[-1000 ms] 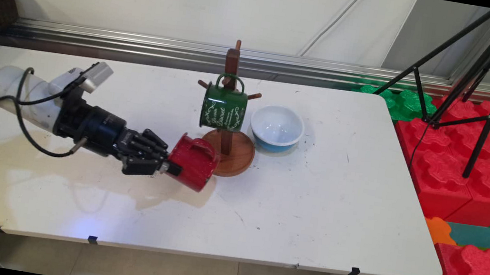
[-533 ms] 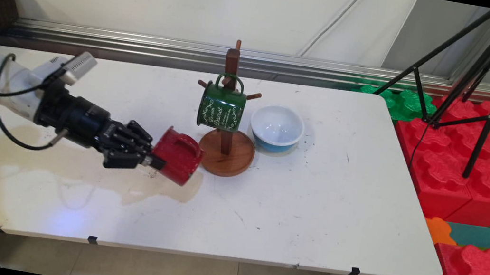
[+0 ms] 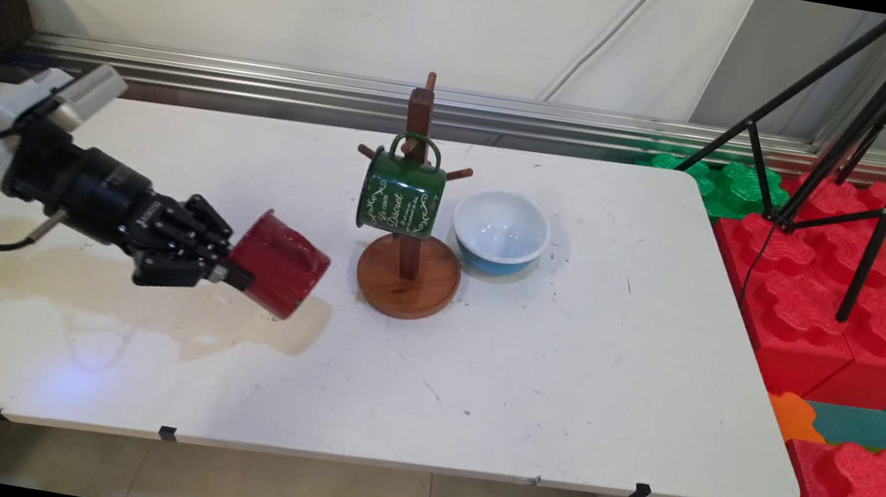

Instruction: Place the picked object on the table

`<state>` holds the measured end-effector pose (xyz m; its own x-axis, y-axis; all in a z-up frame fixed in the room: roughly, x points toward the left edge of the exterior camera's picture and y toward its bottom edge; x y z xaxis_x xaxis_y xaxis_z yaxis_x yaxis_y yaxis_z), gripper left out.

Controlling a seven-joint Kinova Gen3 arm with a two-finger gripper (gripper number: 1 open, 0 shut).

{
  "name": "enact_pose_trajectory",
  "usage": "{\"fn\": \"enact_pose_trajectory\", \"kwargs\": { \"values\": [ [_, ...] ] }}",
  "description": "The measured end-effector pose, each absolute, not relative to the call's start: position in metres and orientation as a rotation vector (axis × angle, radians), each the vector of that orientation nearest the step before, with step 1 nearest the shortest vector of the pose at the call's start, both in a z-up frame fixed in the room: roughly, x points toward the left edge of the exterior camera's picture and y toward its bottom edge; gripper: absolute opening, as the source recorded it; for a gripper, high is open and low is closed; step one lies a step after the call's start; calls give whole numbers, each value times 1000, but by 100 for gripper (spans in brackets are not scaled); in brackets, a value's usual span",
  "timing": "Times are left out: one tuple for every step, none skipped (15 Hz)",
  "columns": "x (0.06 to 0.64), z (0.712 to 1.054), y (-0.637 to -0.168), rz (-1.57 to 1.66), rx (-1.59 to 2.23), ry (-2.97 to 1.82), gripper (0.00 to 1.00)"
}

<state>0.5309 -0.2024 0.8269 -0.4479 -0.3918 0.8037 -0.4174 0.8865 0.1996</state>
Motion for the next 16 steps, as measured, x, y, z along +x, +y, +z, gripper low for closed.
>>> {"fn": "enact_pose_trajectory", "kwargs": {
  "values": [
    [535, 831, -201, 41, 575, -2102, 0],
    [539, 834, -199, 49, 568, -2117, 0],
    [541, 836, -198, 54, 562, -2127, 0],
    [544, 840, -197, 64, 551, -2144, 0],
    [548, 844, -196, 74, 540, -2162, 0],
    [552, 848, -195, 84, 530, -2180, 0],
    [555, 851, -194, 94, 523, -2195, 0],
    [557, 853, -193, 98, 519, -2203, 0],
    [562, 856, -193, 109, 512, -2224, 0],
    [565, 858, -192, 115, 507, -2236, 0],
    [569, 860, -192, 124, 501, -2253, 0],
    [572, 861, -191, 127, 498, -2265, 0],
    [576, 863, -190, 132, 492, -2283, 0],
    [580, 865, -188, 135, 483, -2304, 0],
    [584, 866, -186, 140, 472, -2328, 0],
    [587, 867, -185, 143, 463, -2348, 0]
  ]
}}
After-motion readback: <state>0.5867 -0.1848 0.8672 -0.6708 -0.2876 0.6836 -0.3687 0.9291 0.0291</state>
